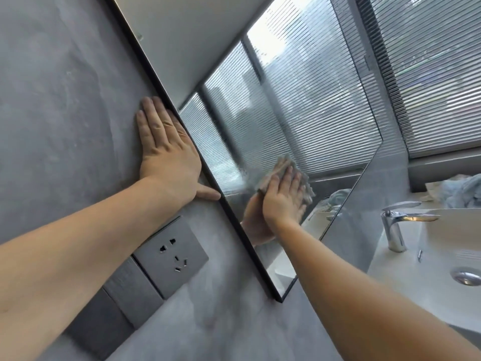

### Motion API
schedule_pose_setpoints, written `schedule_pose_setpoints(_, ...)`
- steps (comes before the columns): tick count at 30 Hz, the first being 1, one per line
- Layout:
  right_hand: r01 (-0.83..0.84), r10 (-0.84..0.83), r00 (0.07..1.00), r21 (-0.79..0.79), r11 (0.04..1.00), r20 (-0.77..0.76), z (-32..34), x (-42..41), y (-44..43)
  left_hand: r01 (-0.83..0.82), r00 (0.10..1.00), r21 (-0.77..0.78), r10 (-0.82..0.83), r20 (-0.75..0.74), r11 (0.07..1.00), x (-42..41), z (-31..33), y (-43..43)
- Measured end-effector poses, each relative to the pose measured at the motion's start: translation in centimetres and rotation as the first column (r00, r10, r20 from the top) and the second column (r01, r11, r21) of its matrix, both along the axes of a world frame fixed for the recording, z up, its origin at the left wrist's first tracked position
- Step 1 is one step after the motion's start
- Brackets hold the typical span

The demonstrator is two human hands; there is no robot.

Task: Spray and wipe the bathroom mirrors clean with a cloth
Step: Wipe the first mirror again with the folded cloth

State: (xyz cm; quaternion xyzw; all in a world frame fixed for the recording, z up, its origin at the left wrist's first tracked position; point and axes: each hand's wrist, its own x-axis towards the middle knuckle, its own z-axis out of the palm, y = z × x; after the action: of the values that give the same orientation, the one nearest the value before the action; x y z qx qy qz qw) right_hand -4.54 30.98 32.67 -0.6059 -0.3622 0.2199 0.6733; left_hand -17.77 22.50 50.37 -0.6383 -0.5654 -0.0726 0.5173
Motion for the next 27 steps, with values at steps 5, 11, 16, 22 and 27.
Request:
schedule_pose_setpoints(5, -0.041, 0.001, 0.977, -0.184, 0.982, -0.215, -4.4, 1.0, -0.7, 0.002, 1.000, -0.019, -0.002, 0.006, 1.000, 0.1, 0.1, -0.2)
schedule_pose_setpoints(11, -0.046, 0.016, 0.983, -0.163, 0.986, -0.183, 4.3, 0.7, -1.2, -0.003, 1.000, -0.033, 0.003, 0.005, 0.999, 0.0, 0.2, -0.2)
schedule_pose_setpoints(16, -0.057, 0.039, 0.989, 0.123, 0.991, 0.143, 18.5, 0.2, -0.9, -0.005, 1.000, -0.037, 0.006, 0.016, 0.999, 0.3, 0.2, 0.0)
schedule_pose_setpoints(22, -0.046, 0.005, 0.982, 0.209, 0.977, 0.190, 23.2, 1.8, 1.4, 0.011, 1.000, -0.029, -0.011, 0.003, 1.000, -0.1, 0.3, 0.4)
schedule_pose_setpoints(27, 0.075, -0.075, 0.997, -0.037, 0.997, -0.024, 13.4, 6.7, 3.4, 0.020, 1.000, -0.028, -0.020, -0.013, 0.999, -0.2, 0.4, 0.4)
